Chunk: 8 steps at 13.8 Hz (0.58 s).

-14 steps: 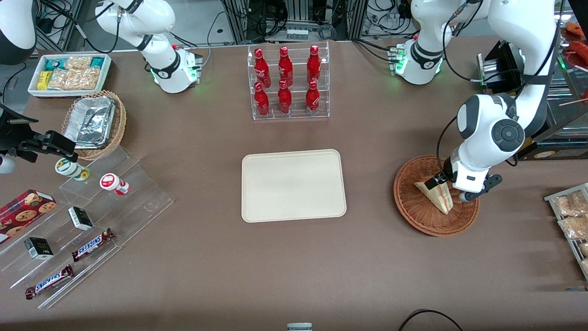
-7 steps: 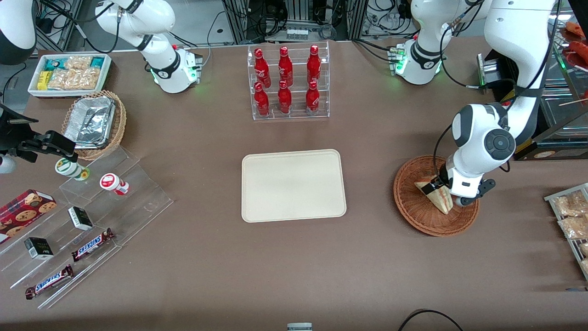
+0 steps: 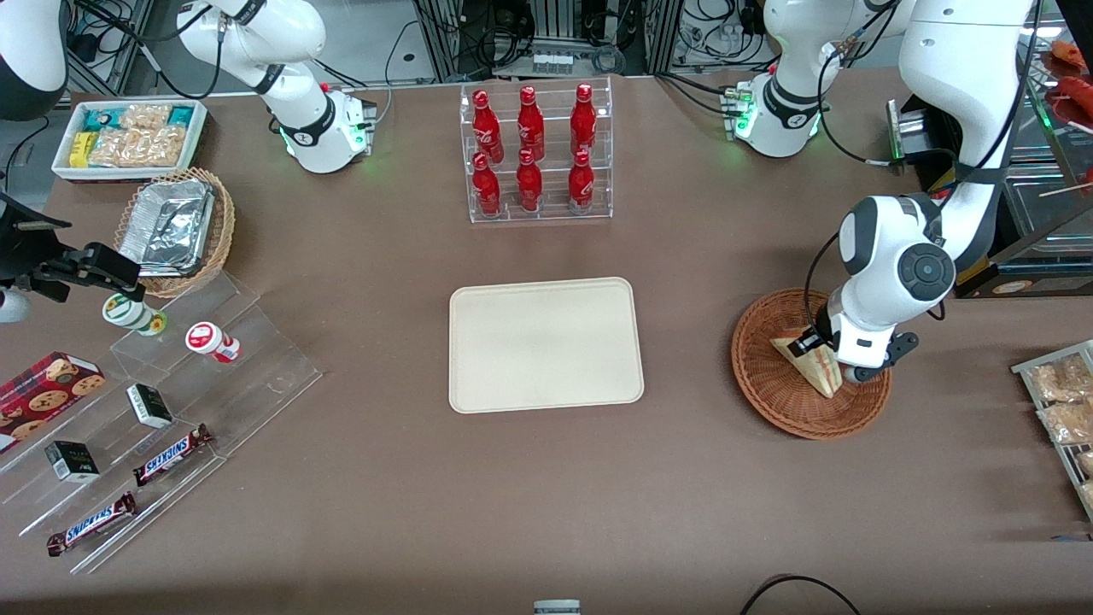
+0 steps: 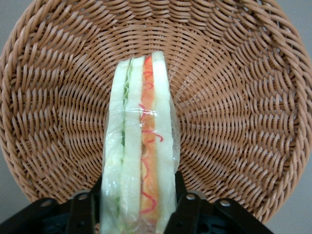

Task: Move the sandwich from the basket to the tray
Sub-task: 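Lift the sandwich and carry it with the left gripper over the tray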

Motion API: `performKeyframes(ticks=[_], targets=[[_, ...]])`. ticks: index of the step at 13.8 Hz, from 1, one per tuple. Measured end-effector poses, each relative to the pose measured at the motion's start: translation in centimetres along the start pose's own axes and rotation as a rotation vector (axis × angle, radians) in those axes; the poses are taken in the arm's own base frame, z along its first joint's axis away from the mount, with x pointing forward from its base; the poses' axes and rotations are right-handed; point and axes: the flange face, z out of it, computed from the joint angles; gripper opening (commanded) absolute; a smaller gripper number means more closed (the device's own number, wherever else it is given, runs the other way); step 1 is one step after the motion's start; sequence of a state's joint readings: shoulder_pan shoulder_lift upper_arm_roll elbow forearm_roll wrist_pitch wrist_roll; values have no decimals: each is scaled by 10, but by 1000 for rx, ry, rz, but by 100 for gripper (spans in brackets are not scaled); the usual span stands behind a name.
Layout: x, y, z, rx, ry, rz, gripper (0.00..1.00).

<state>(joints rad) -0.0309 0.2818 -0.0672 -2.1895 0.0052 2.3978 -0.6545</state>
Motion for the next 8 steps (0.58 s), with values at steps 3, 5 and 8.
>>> performKeyframes(ticks=[3, 5, 8], targets=[[0, 0, -2, 5, -6, 0, 0], [1, 1, -10, 23, -28, 1, 0], [7, 8, -42, 57, -71, 12, 0]])
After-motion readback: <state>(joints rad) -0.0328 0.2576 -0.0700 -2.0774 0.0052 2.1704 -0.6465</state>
